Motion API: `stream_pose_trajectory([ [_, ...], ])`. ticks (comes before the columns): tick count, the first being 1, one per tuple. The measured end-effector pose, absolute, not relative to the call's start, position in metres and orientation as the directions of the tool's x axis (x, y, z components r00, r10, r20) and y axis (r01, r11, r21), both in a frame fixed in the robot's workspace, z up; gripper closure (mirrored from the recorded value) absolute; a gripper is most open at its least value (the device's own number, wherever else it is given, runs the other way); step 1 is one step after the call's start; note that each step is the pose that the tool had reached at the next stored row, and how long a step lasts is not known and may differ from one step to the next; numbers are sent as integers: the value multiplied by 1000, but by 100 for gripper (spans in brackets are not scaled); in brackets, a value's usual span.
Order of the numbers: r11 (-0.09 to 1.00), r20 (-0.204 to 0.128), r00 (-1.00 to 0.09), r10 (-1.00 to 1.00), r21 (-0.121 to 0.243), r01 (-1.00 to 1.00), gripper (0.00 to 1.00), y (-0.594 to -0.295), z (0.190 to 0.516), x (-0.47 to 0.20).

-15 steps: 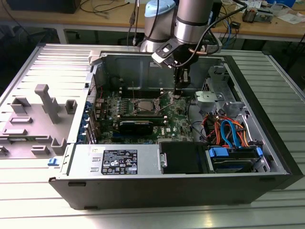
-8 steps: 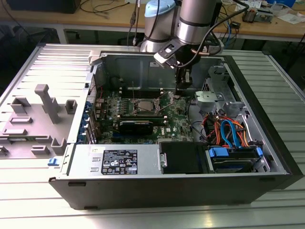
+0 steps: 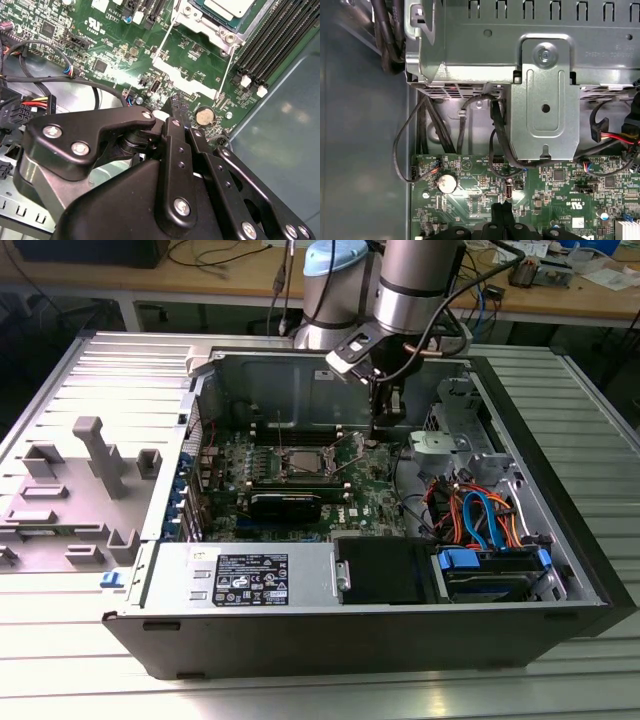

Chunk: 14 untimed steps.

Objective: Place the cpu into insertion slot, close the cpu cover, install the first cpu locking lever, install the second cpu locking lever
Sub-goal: 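Close the cpu cover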

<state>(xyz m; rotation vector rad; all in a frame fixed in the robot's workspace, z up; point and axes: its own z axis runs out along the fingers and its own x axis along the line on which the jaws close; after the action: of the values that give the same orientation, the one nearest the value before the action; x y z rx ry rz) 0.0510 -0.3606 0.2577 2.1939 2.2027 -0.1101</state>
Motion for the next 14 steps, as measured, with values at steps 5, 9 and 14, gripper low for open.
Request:
stream_pose_trajectory([
  [5, 3, -72, -5, 997, -29, 1000, 89, -361, 252, 51],
  [9, 5, -72, -7, 997, -36, 999, 89, -361, 248, 51],
  [14, 9, -72, -12, 997, -40, 999, 89, -361, 247, 47],
])
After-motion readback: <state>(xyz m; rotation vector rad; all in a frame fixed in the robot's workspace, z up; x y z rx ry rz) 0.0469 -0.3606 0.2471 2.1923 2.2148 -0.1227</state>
